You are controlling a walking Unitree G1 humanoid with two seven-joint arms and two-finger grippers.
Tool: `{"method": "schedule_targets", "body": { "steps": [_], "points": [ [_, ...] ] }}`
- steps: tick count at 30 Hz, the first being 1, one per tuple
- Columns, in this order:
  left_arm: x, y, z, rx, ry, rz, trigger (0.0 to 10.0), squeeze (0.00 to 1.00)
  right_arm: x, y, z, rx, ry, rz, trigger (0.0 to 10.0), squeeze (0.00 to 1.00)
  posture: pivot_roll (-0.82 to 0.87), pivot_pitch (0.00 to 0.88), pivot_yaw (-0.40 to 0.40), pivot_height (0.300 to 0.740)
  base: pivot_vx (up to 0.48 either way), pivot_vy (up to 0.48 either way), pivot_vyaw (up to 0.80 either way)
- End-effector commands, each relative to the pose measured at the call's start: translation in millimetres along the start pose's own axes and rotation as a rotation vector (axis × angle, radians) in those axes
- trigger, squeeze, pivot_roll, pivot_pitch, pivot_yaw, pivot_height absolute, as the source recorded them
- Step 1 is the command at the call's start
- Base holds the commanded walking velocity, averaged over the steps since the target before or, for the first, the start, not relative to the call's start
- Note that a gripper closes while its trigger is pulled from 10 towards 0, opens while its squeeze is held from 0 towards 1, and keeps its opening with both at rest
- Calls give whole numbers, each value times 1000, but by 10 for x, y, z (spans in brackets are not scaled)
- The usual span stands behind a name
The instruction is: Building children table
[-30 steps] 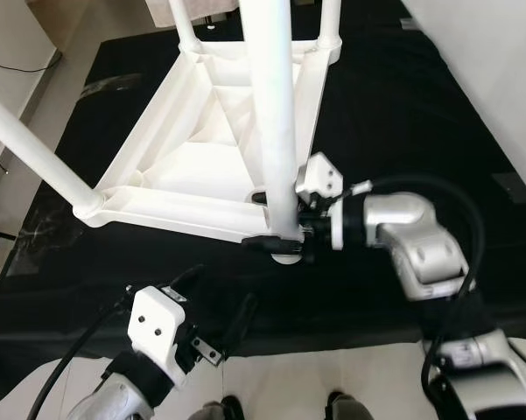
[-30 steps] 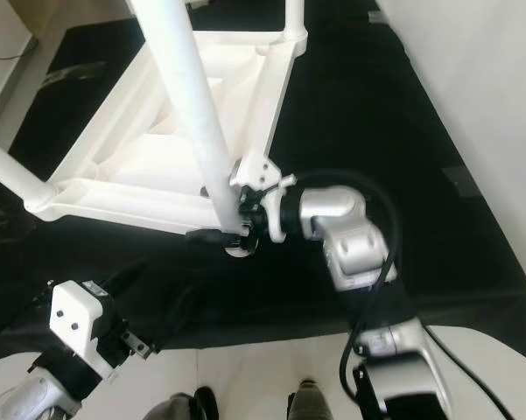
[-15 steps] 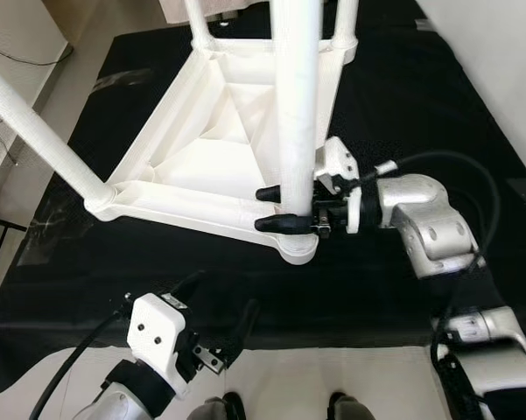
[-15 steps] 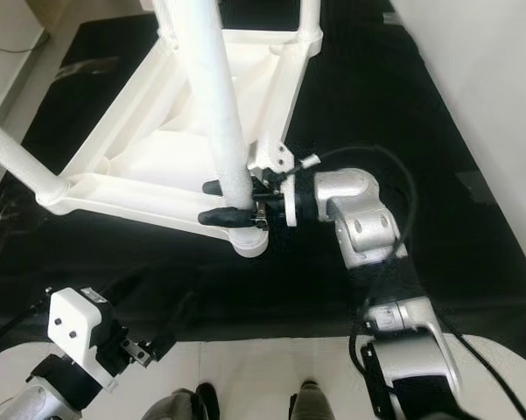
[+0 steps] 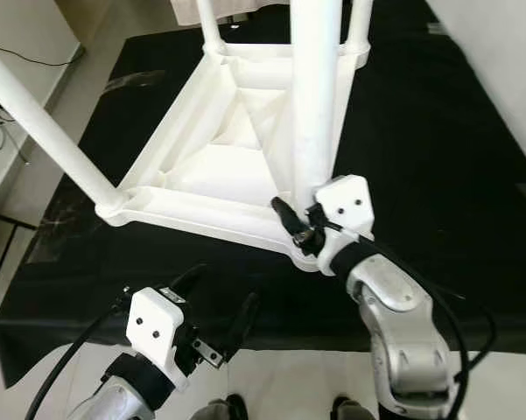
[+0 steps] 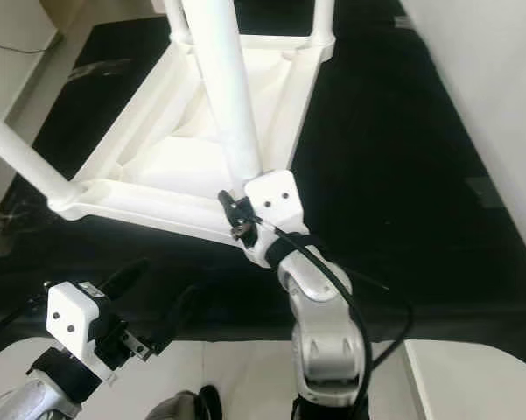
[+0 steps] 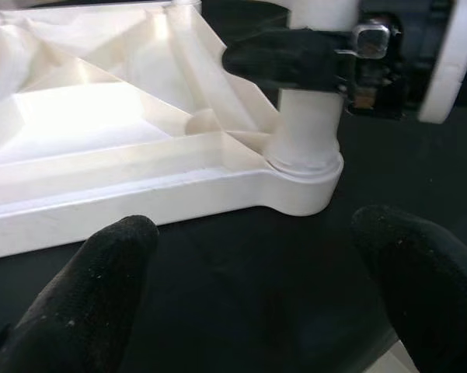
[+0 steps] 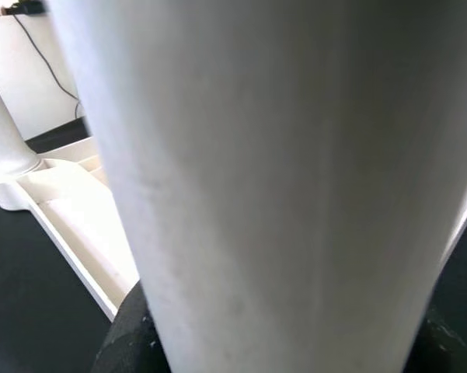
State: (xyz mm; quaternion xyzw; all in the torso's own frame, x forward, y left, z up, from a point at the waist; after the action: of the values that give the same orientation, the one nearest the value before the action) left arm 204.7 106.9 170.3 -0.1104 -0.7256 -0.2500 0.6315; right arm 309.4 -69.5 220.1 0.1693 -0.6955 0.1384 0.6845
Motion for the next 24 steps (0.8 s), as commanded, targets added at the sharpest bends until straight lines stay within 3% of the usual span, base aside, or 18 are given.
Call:
{"method": "schedule_targets", "body": {
  "steps": [1, 2, 4, 5, 6, 7, 8, 9, 10, 11, 13, 14, 15, 16, 19, 21, 22, 24],
  "points": [
    [-69, 6, 31, -10, 33, -1, 10000, 0, -443, -119, -29, -74, 190, -70, 0, 0, -28, 273, 114, 740, 0, 0, 0],
    [-73, 25, 21, 2, 32, -5, 10000, 0, -387, -50, -100, -7, 170, -72, 10000, 0, -27, 270, 110, 740, 0, 0, 0],
    [-73, 25, 21, 2, 32, -5, 10000, 0, -387, -50, -100, -7, 170, -72, 10000, 0, -27, 270, 110, 740, 0, 0, 0],
    [-75, 45, 9, 14, 30, -8, 10000, 0, -296, 53, -184, 127, 135, -111, 10000, 1000, -28, 266, 109, 740, 0, 0, 0],
    [-76, 58, -3, 22, 29, -11, 10000, 0, -144, 177, -225, 326, 90, -152, 10000, 1000, -26, 261, 109, 740, 0, 0, 0],
    [-76, 58, -3, 22, 29, -11, 10000, 0, -144, 177, -225, 326, 90, -152, 10000, 1000, -26, 261, 109, 740, 0, 0, 0],
    [-78, 65, -10, 25, 29, -13, 10000, 0, -25, 247, -223, 456, 55, -176, 10000, 1000, -26, 261, 109, 740, 0, 0, 0],
    [-79, 66, -16, 25, 29, -14, 10000, 0, 40, 289, -177, 558, 46, -131, 10000, 1000, -20, 252, 107, 740, 0, 0, 0],
    [-80, 65, -19, 25, 29, -15, 10000, 0, 57, 307, -142, 605, 51, -89, 10000, 1000, -20, 252, 107, 740, 0, 0, 0],
    [-81, 64, -20, 24, 29, -15, 10000, 0, 47, 309, -104, 680, 70, -42, 10000, 918, -18, 252, 105, 740, 0, 0, 0],
    [-81, 64, -20, 24, 29, -15, 10000, 0, 47, 309, -104, 680, 70, -42, 10000, 918, -18, 252, 105, 740, 0, 0, 0],
    [-81, 61, -21, 22, 28, -15, 10000, 0, 27, 289, -102, 738, 97, 15, 10000, 180, -15, 248, 107, 740, 0, 0, 0],
    [-81, 61, -21, 22, 28, -15, 10000, 0, 27, 289, -102, 738, 97, 15, 10000, 180, -15, 248, 107, 740, 0, 0, 0],
    [-78, 54, -22, 21, 26, -14, 10000, 0, 38, 265, -130, 802, 116, 53, 10000, 0, -13, 245, 109, 740, 0, 0, 0],
    [-74, 36, -18, 19, 24, -10, 10000, 0, 66, 203, -218, 895, 150, 117, 10000, 0, -9, 245, 111, 740, 0, 0, 0],
    [-74, 19, -11, 15, 25, -7, 10000, 0, 132, 142, -333, 920, 161, 91, 10000, 0, -7, 245, 114, 740, 0, 0, 0],
    [-73, 9, -8, 13, 26, -5, 10000, 0, 162, 104, -389, 921, 161, 71, 4235, 0, -6, 246, 114, 740, 0, 0, 0],
    [-72, 1, -5, 11, 27, -3, 10000, 0, 182, 77, -423, 922, 161, 58, 4235, 0, -4, 246, 113, 740, 0, 0, 0]
  ]
}}
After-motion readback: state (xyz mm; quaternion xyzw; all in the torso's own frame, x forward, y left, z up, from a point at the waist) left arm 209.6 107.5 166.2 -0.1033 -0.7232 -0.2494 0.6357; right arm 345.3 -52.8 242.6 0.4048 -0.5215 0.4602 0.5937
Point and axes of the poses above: a point about 5 cm out from each wrist's last joint towards the gripper, its own z axis pointing back from the gripper into the wrist, its own x axis along the axis of the wrist's last joint, y = z × x, the point moved 4 cm from there along -z, pointing out of the wrist towards the gripper, and after that the axes turned 13 degrees about -z, right-handed, at the moved point
